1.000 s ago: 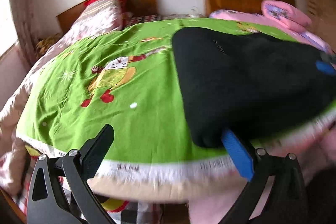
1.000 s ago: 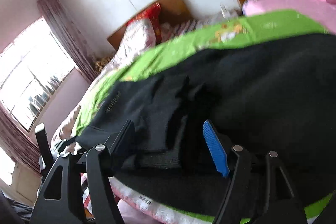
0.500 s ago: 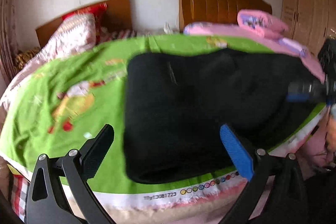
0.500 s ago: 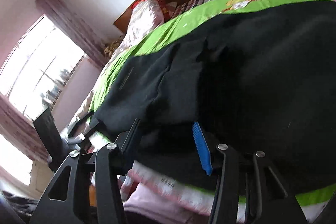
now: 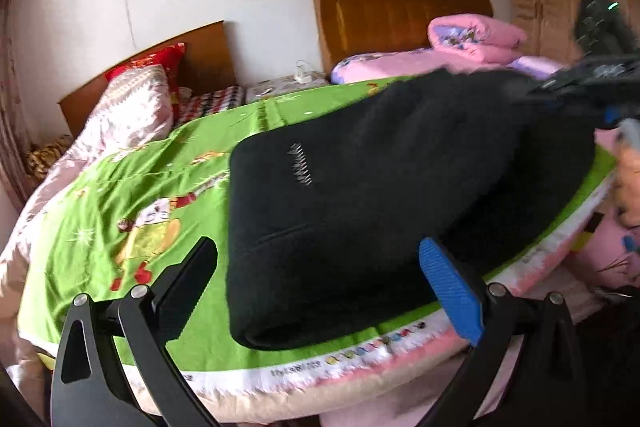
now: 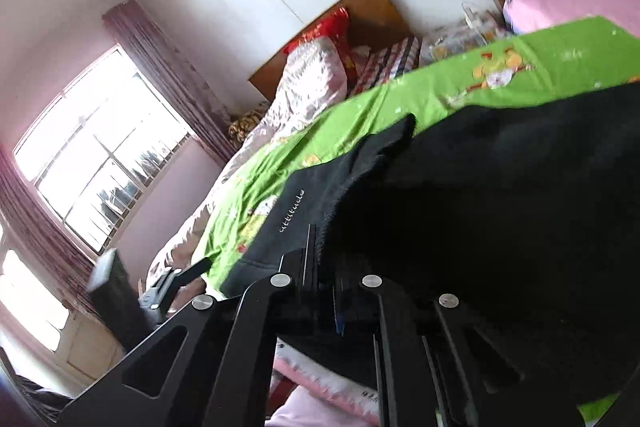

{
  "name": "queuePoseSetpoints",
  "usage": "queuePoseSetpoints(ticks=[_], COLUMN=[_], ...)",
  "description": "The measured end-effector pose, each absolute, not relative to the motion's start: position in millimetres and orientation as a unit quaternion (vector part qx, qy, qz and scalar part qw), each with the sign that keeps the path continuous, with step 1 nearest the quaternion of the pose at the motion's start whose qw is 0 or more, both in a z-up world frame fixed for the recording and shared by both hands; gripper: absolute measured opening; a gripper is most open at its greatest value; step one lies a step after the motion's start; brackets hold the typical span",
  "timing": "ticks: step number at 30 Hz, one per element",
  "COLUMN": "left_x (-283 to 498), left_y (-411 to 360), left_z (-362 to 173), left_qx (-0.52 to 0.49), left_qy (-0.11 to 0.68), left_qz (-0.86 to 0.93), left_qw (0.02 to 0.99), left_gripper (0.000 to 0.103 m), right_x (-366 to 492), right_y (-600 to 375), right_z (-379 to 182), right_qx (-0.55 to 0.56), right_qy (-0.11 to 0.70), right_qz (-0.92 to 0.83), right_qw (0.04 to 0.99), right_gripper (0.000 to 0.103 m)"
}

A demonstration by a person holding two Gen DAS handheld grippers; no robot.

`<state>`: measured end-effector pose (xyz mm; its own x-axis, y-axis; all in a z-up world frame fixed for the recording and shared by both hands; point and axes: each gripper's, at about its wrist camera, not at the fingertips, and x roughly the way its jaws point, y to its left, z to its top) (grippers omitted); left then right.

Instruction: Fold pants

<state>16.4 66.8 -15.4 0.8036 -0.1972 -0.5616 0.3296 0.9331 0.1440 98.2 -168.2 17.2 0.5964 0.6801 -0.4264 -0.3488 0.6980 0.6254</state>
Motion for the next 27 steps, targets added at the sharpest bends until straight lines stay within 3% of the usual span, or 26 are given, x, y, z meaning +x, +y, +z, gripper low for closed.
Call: queuePoseSetpoints(ticks=[7,11,16,19,20,23,24,27], left_x=[14,25,76,82,82,70,63,55], left_y=[81,84,84,99,103,106,103,85], left_z=[-7,6,-31,-51,-52,-34,-24,1], left_qx=[0.076,0.067,0.076,0.008,-0.009,-0.007,0.002,0.023], left_qy=[0.270,0.266,0.357,0.374,0.378,0.358,0.338,0.308], left_qz=[-0.164,-0.142,-0.063,-0.069,-0.071,-0.061,-0.062,-0.081], left_qw=[0.946,0.951,0.929,0.925,0.923,0.932,0.939,0.948], left_gripper=[0.101,0.101,0.101,0.102,0.102,0.101,0.101,0.101], right_x=[98,100,94,93,92,86,84,78], right_y=[-181,-184,-187,-191,-192,-198,-198,-182], right_z=[-48,-54,-58,-61,-60,-45,-34,-8], right_qx=[0.259,0.263,0.256,0.259,0.257,0.241,0.222,0.159], right_qy=[0.414,0.410,0.405,0.399,0.397,0.387,0.369,0.327], right_qz=[0.258,0.265,0.262,0.266,0.268,0.246,0.231,0.241], right_qw=[0.834,0.832,0.838,0.838,0.839,0.855,0.873,0.900], right_gripper=[0.009,0.009,0.007,0.008,0.011,0.037,0.051,0.055])
